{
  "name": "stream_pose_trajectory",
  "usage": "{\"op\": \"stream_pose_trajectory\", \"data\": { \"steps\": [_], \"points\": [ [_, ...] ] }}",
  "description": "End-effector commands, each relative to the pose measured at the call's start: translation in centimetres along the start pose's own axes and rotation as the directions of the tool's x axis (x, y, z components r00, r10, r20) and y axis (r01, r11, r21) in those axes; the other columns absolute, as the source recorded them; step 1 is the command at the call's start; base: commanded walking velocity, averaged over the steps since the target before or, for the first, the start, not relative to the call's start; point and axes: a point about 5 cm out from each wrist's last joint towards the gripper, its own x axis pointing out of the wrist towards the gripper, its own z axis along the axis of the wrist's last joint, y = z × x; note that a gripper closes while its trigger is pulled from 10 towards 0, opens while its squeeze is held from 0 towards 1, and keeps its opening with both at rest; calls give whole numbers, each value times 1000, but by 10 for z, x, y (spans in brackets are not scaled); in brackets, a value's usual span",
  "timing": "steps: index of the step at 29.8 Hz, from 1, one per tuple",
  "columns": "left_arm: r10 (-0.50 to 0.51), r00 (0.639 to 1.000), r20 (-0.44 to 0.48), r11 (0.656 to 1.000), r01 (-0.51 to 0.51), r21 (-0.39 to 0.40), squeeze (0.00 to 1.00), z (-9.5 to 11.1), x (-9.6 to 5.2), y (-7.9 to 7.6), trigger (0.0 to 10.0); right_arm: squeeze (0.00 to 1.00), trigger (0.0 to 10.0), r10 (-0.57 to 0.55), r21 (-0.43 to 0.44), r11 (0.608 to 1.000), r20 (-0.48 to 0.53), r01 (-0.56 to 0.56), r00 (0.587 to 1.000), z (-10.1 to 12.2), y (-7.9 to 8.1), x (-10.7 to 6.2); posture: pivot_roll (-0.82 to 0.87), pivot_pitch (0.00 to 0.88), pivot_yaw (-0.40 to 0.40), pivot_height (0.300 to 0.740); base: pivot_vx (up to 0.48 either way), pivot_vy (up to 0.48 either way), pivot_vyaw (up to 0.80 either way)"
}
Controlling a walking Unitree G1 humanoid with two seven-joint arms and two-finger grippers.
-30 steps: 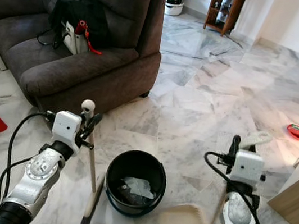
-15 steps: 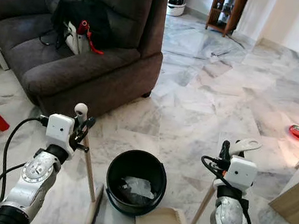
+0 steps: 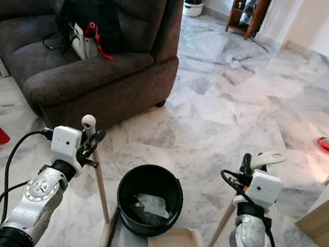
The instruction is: Sweep floor
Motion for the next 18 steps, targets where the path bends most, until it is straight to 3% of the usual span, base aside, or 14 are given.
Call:
{"op": "stream_pose_trajectory", "data": {
  "steps": [1, 18],
  "points": [
    [4, 1000, 13, 1000, -4, 4, 0, 4, 3, 3, 10000, 0, 10000, -13, 35, 999, 65, 11, 998, 11, 4, 6, -96, 0, 52, 740, -266, 0, 0],
    [-3, 1000, 23, 1000, 3, 2, 0, 6, 4, 1, 10000, 0, 10000, -30, 50, 998, 45, 28, 999, 9, 6, 9, -101, 0, 51, 740, -256, 0, 0]
  ]
}}
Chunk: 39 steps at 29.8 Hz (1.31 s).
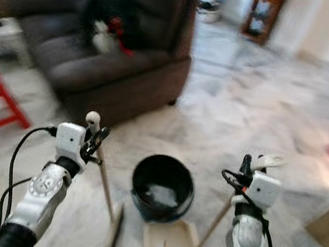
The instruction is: Sweep floor
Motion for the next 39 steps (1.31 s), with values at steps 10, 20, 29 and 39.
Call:
{"op": "stream_pose_trajectory", "data": {
  "steps": [10, 20, 29, 39],
  "points": [
    [-10, 998, 62, 1000, 9, 18, 0, 15, 8, 1, 10000, 0, 10000, -9, 26, 1000, 21, 9, 1000, 5, 2, 5, -103, 0, 50, 740, -24, 0, -604],
    [-1, 998, 58, 1000, -1, 26, 0, 15, 11, 3, 10000, 0, 10000, 4, 25, 1000, 20, -4, 1000, 5, 6, 7, -91, 0, 50, 740, 0, 0, -800],
    [0, 998, 60, 1000, -2, 28, 0, 16, 10, 2, 10000, 0, 10000, 9, 18, 1000, 17, -9, 1000, 5, 4, 8, -88, 0, 47, 740, 0, 0, -800],
    [-10, 998, 54, 999, 8, 38, 0, 15, 11, 1, 10000, 0, 10000, 5, 10, 1000, 10, -5, 1000, 5, 4, 9, -90, 0, 48, 740, 0, 0, -793]
  ]
}}
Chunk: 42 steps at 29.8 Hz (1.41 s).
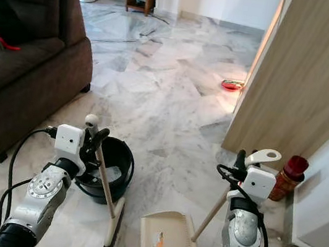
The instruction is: Sweep floor
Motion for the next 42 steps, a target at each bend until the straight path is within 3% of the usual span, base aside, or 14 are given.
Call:
{"op": "stream_pose_trajectory", "data": {
  "steps": [1, 11, 42],
  "points": [
    [1, 1000, 23, 1000, -2, 31, 0, 6, 3, 3, 10000, 0, 10000, 7, 1, 1000, 22, -7, 1000, 6, 3, 7, -89, 0, 49, 740, 0, 0, -788],
    [-6, 1000, 17, 998, 5, 56, 0, 5, 3, 2, 10000, 0, 10000, 0, -7, 1000, 16, 0, 1000, 5, 1, 6, -90, 0, 48, 740, 0, -192, -788],
    [-9, 1000, 14, 999, 9, 43, 0, 2, 3, -1, 10000, 0, 10000, -8, -21, 1000, 15, 8, 1000, 4, 2, 7, -100, 0, 44, 740, 0, 0, -788]
  ]
}}
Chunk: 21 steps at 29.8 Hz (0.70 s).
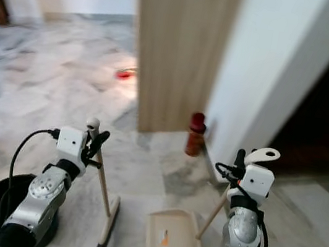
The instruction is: Sweep floor
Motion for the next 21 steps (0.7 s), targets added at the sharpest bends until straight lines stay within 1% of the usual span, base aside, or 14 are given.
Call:
{"op": "stream_pose_trajectory", "data": {
  "steps": [1, 6, 9, 21],
  "points": [
    [9, 999, 36, 1000, -9, 9, 0, 7, 2, 5, 10000, 0, 10000, 15, 7, 1000, 37, -15, 999, 7, 6, 4, -102, 0, 44, 740, 0, 0, -788],
    [8, 999, 36, 1000, -9, 20, 0, 6, 2, 5, 10000, 0, 10000, 13, 9, 1000, 38, -14, 999, 7, 7, 5, -105, 0, 44, 740, 0, 0, -788],
    [11, 999, 38, 1000, -11, 21, 0, 7, 3, 6, 10000, 0, 10000, 14, 10, 1000, 41, -15, 999, 8, 8, 5, -106, 0, 44, 740, 0, -261, -788],
    [9, 999, 38, 1000, -10, 26, 0, 6, 3, 9, 10000, 0, 10000, 7, 17, 1000, 40, -7, 999, 6, 9, 2, -113, 0, 48, 740, 0, 0, -788]
  ]
}}
